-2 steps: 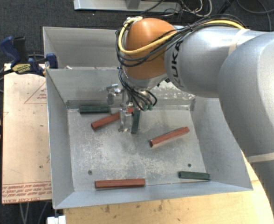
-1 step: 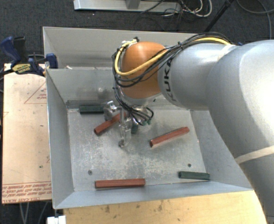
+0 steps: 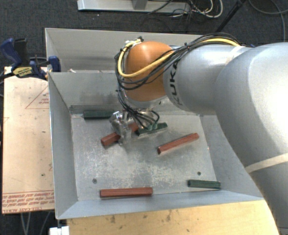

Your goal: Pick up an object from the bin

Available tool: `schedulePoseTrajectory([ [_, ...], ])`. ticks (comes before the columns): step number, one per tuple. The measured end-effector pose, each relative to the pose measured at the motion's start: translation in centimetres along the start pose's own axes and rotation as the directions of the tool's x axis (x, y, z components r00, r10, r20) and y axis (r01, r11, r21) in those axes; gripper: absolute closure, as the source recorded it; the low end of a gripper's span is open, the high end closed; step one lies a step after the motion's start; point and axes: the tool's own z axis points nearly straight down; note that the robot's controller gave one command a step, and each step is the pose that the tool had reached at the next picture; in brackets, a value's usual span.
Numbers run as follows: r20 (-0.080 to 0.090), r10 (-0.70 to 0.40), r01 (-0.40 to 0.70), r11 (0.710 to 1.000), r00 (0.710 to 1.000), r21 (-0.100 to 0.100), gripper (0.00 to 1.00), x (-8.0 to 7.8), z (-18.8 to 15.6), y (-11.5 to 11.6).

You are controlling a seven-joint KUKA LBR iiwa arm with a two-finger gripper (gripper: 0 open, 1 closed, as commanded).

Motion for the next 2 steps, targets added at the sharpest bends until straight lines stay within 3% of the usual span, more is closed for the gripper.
schedulePoseTrajectory([
  [2,-0.004,0.0,0.0,1.0,1.0,-0.001,1.0,0.13,-0.31,0.03],
])
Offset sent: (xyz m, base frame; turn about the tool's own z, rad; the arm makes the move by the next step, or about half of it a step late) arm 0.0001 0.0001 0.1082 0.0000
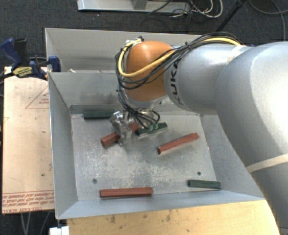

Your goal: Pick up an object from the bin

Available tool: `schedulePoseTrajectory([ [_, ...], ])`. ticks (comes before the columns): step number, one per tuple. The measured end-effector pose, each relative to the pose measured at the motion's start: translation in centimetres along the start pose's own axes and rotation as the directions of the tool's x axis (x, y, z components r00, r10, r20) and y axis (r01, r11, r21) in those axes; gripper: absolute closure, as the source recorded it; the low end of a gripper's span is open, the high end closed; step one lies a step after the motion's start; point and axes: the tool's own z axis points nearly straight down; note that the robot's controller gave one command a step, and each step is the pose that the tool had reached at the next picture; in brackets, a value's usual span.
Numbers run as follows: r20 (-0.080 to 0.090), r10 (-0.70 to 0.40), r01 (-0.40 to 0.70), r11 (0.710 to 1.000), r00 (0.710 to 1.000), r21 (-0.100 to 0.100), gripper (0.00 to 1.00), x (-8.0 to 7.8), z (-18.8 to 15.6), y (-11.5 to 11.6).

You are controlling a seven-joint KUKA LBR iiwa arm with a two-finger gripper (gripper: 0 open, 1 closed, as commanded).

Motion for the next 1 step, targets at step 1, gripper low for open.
schedulePoseTrajectory([
  [1,-0.008,0.0,0.0,1.0,1.0,-0.002,1.0,0.25,-1.83,0.09],
])
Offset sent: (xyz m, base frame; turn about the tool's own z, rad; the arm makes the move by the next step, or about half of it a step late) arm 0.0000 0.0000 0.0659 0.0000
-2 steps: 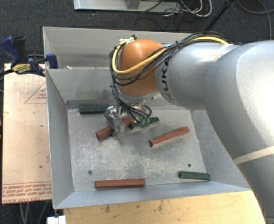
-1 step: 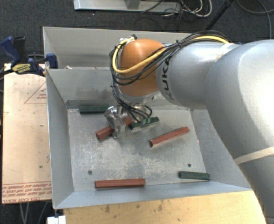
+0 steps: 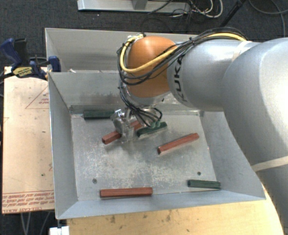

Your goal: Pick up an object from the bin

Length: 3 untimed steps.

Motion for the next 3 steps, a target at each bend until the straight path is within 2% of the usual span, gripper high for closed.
schedulePoseTrajectory([
  [2,0.014,0.0,0.0,1.0,1.0,0.003,1.0,-0.3,-3.2,0.0],
  [3,0.008,0.001,-0.001,1.0,1.0,0.002,1.0,-0.2,-3.9,0.0],
])
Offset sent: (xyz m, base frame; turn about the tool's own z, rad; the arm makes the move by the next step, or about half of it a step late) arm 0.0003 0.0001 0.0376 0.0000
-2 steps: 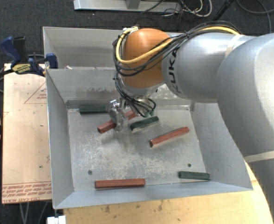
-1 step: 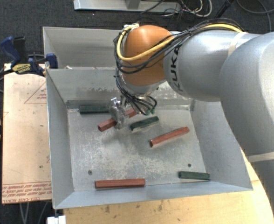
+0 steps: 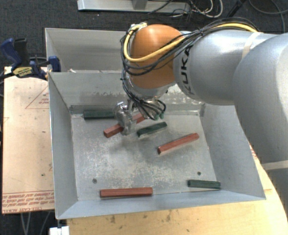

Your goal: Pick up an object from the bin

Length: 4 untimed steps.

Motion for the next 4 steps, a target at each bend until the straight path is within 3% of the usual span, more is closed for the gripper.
schedulePoseTrajectory([
  [4,0.004,0.001,-0.001,1.0,1.0,0.001,1.0,-0.1,-3.8,0.0],
])
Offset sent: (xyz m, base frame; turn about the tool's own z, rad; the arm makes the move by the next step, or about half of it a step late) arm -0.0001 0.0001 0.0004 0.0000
